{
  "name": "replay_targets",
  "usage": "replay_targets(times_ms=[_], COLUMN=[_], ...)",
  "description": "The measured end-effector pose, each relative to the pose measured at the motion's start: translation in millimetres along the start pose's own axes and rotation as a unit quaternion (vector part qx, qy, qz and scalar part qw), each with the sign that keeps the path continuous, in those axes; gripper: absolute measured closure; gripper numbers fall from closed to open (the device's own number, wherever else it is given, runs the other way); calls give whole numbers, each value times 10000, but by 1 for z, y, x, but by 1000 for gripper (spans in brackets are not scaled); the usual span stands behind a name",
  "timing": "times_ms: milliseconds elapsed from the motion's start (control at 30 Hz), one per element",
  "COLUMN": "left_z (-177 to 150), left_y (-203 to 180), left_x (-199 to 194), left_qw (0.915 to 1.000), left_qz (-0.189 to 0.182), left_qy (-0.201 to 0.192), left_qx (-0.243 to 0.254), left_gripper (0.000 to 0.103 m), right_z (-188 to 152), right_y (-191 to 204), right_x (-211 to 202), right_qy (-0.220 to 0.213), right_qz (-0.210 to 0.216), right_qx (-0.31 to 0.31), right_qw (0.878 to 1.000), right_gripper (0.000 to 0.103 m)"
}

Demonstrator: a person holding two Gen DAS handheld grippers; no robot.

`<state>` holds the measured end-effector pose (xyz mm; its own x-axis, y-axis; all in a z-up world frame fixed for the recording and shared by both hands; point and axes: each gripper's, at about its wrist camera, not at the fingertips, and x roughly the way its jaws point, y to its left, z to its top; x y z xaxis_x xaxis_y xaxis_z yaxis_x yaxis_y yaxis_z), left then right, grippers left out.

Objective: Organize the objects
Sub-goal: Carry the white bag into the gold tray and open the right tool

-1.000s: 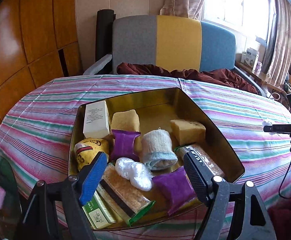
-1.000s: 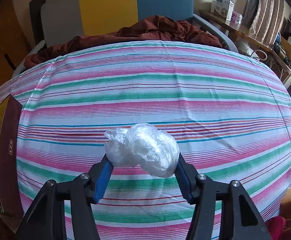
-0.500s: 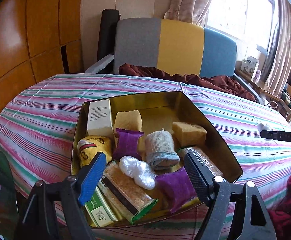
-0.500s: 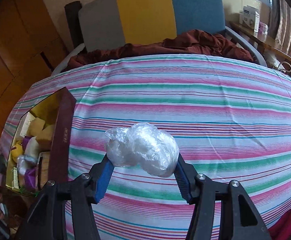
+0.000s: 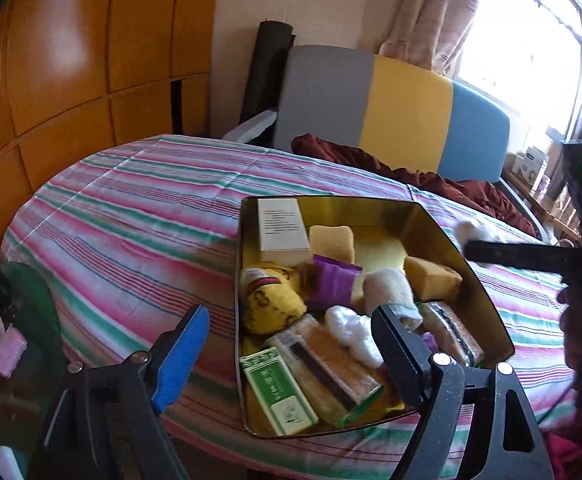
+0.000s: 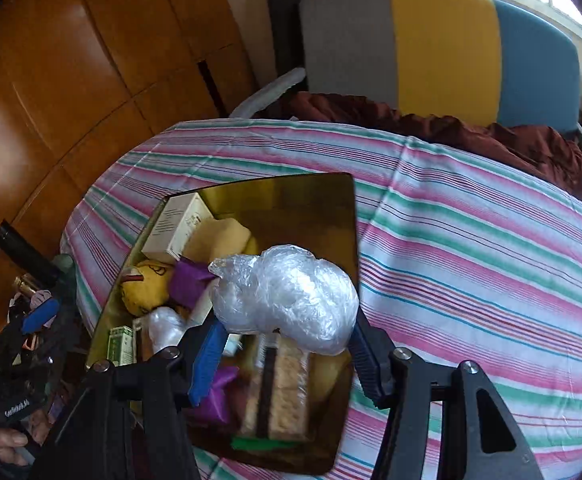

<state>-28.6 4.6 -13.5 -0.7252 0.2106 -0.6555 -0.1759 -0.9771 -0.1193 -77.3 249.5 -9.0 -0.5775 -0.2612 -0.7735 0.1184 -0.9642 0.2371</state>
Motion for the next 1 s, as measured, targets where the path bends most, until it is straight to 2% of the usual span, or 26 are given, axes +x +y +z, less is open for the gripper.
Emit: replay_targets(times_ms=[100,233,367,433,700,867,1000], left_z=[-2,-4,-6,-6,-6,-5,-3], left_y=[9,17,20,21,20,15,8], left_x=[1,4,7,8,11,4,1], left_qw=[9999,9998,9996,9995,9992,9994,9992], left_qz=[25,41,49,58,179,248,352], left_qy=[46,112,178,182,205,82,53], left_qx=[-88,-188,-231,-242,-288,-225,-187], left_gripper=[19,19,18,18,12,6,2], right_z=[18,37,42,40,31,25,13], right_y=[19,29,28,27,20,20,26], right_x=[28,73,114,121,106,89,67], right_qy=[120,399,793,871,771,646,430], right_qz=[88,-117,-339,-343,-233,-133,-226], right_qx=[-48,-104,-125,-130,-6,111,42], right_qw=[9999,9991,9962,9955,9968,9978,9988], right_gripper=[45,43,39,38,26,26,25])
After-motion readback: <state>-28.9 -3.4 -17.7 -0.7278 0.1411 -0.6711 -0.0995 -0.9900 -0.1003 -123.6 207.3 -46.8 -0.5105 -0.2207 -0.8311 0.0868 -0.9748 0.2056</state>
